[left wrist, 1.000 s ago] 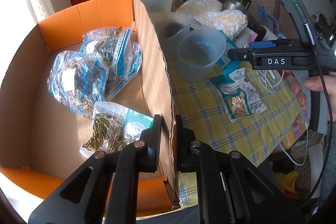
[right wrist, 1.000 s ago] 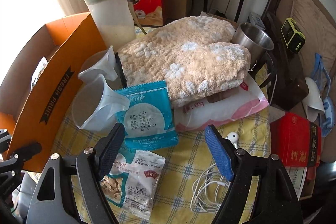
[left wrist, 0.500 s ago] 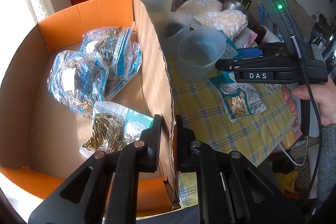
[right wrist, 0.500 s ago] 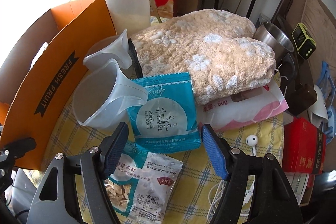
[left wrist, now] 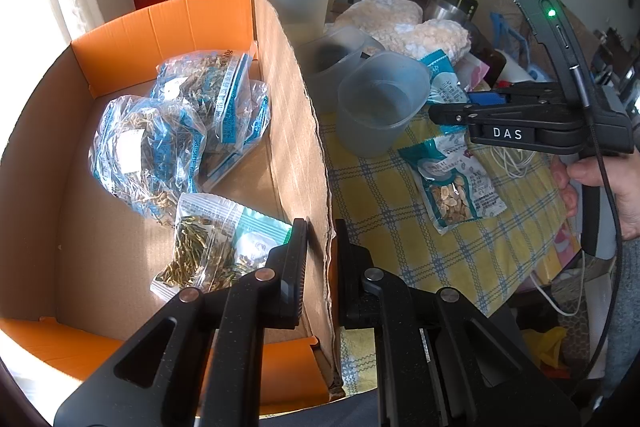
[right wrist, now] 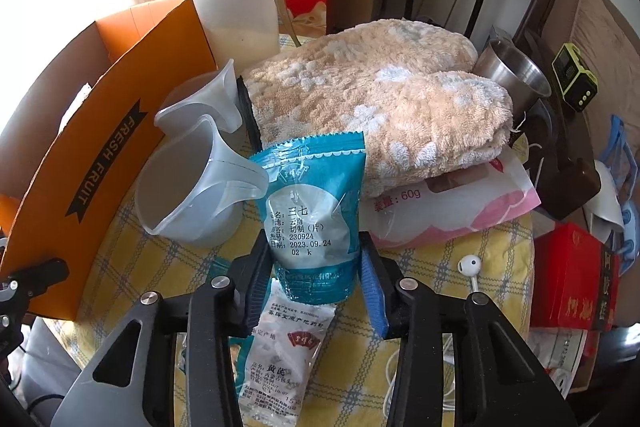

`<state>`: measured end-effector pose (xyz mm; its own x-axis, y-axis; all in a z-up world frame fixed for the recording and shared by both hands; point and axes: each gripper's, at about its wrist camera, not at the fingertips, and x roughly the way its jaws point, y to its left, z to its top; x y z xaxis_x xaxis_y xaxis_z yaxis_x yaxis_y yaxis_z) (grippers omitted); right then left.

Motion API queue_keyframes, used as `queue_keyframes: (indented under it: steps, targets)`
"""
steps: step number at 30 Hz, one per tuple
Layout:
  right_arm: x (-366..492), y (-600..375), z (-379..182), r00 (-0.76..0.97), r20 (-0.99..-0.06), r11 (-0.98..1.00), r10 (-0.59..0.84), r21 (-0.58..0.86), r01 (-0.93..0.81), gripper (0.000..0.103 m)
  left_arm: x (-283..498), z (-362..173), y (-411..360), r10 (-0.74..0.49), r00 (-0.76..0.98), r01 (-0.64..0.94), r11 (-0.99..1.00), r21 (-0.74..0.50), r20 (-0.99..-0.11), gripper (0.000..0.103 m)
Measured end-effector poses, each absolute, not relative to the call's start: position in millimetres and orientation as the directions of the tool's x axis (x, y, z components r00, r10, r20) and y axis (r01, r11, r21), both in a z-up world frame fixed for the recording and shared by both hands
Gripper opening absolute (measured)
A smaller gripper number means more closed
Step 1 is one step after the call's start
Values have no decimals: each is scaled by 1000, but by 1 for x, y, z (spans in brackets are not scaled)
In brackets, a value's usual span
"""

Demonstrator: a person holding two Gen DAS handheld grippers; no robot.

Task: Organize objects
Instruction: 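Grasp the blue sachet with white label using the right gripper, then carry the blue sachet into the cardboard box and release it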

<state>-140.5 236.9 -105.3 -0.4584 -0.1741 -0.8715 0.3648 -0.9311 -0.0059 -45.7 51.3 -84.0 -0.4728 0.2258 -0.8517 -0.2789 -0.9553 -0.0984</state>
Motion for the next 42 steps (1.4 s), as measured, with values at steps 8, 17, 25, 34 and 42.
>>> queue_keyframes:
  steps: [8,17,25,34,42]
  targets:
    - [-129,252,-74,-492,-849,-944,-193,25,328,41,-46,-83,52,225,-473,-278,-956,-98,-852,11]
    - [-119,228,-17,-543,-800,-923,-256,36,382,41,-44,-83,52,225,-471,-275,-956,-100,-853,11]
    - [-123,189,7,-542,-784,-887,-304,26,461,41,-45,-83,52,225,-471,-276,-956,-100,-853,11]
    - [-124,134,24,-507,-776,-822,-376,27,568,41,-45,-83,50,223,-469,-278,-956,-96,-854,11]
    - [-123,91,33,-446,-782,-753,-436,45,657,41,-46,-83,46,230,-473,-274,-956,-106,-851,11]
